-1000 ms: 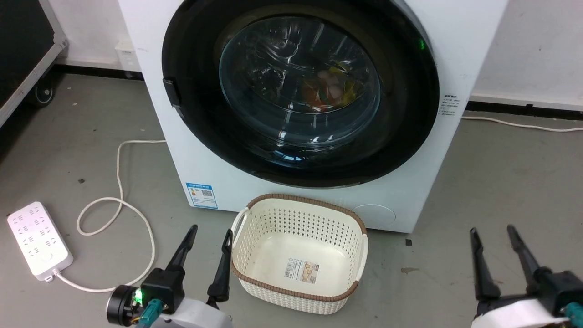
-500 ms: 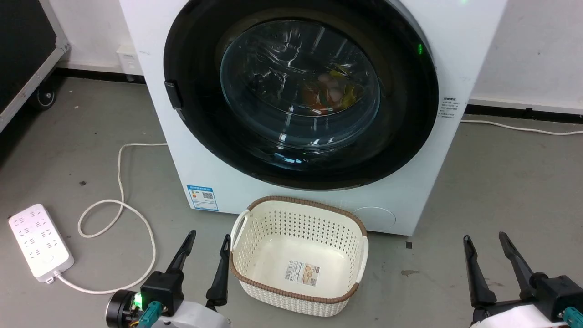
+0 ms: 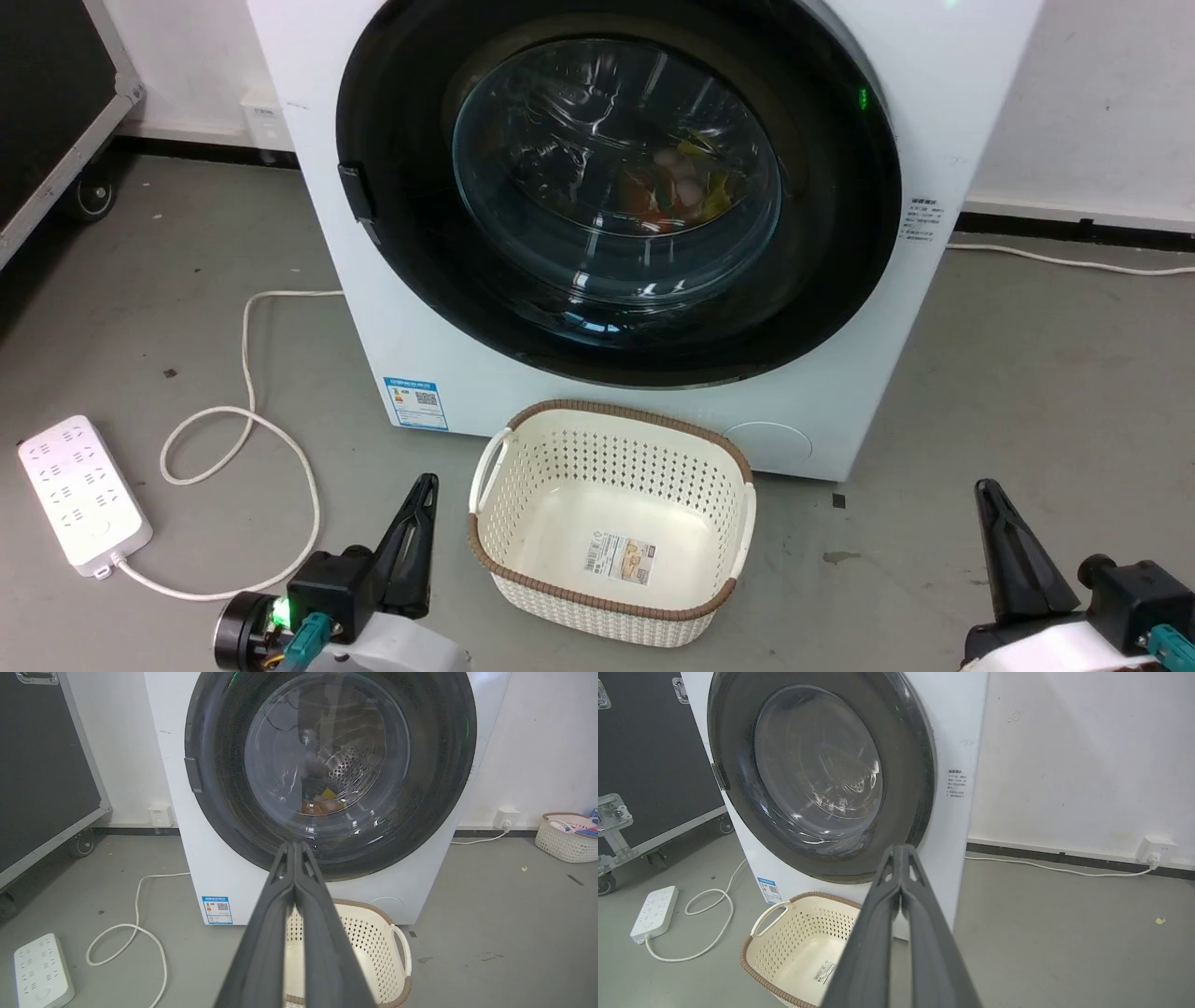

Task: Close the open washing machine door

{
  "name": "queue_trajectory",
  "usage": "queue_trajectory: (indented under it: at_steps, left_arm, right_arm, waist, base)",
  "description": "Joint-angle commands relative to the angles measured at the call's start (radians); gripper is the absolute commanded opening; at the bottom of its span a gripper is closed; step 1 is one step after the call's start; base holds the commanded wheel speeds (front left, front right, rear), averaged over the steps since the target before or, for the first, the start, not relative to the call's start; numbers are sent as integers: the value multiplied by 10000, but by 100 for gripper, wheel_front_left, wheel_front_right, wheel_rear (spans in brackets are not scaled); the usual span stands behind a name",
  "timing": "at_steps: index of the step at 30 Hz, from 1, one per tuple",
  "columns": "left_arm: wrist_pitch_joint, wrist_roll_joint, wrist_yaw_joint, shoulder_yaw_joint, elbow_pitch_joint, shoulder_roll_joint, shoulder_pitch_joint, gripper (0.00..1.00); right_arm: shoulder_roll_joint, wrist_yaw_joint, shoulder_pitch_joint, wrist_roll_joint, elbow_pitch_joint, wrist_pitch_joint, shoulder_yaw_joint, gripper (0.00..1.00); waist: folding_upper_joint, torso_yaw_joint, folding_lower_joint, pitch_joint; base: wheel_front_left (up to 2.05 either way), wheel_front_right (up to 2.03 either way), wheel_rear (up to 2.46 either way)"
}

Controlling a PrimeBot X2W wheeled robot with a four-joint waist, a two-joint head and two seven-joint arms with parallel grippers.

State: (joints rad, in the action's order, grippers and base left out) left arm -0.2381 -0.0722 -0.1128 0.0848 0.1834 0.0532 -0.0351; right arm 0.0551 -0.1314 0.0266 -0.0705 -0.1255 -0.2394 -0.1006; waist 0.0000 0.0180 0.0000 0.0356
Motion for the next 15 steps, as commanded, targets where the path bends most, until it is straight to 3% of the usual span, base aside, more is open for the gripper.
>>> queue_trajectory:
  at_steps: [1, 15]
  left_arm:
    - [33, 35, 54, -31, -66, -1, 29, 0]
    - [319, 118, 185, -130, -281, -4, 68, 0]
  right_arm:
    - [-4, 1, -21, 47, 75, 34, 33, 0]
    - [-9, 1, -51, 127, 218, 322, 152, 0]
  waist:
    - [0, -2, 0, -4]
    - [0, -23, 0, -47]
  base:
    - [0, 0, 0]
    - [0, 0, 0]
